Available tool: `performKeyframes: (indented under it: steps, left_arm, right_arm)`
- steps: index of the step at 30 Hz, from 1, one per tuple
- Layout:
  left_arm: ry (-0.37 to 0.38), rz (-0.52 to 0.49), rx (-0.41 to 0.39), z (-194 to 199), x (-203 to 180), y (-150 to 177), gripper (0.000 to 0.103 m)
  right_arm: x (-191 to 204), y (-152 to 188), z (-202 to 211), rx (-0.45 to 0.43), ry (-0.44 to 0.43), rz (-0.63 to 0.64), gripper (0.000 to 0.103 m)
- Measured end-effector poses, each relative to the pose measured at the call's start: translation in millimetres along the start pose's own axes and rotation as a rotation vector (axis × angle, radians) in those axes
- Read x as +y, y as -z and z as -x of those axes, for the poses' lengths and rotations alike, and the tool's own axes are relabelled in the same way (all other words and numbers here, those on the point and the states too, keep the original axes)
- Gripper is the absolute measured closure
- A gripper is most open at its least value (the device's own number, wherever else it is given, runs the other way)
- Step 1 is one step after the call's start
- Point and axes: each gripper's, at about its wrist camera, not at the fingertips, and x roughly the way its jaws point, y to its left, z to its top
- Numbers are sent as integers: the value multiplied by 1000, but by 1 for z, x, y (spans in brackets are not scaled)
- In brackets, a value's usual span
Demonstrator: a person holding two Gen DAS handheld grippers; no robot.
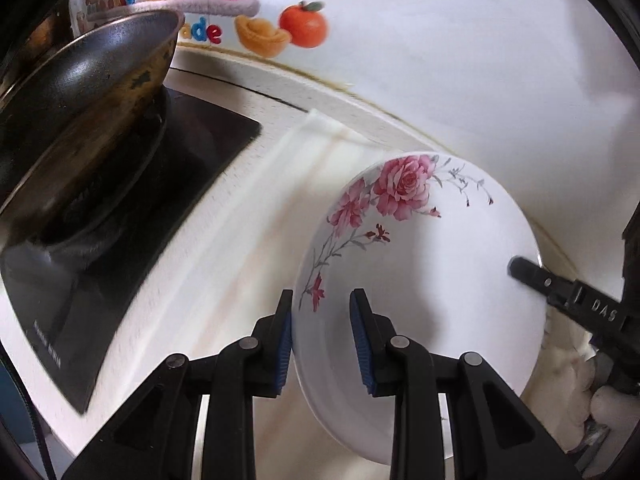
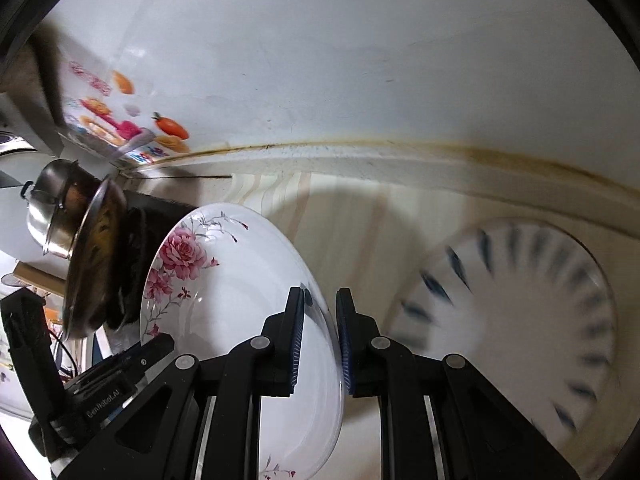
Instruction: Organize plates and bowls
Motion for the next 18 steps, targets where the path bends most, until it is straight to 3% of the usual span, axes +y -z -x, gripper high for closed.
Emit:
performKeyframes:
  steps: [10, 18]
  left_arm:
    - [68, -145, 21, 57, -49, 77, 78]
    - [77, -207, 105, 49, -67, 139, 78]
  right_arm:
    - [-28, 119, 100, 11, 51, -69, 85]
    - [-59, 211, 145, 9, 81, -137, 85]
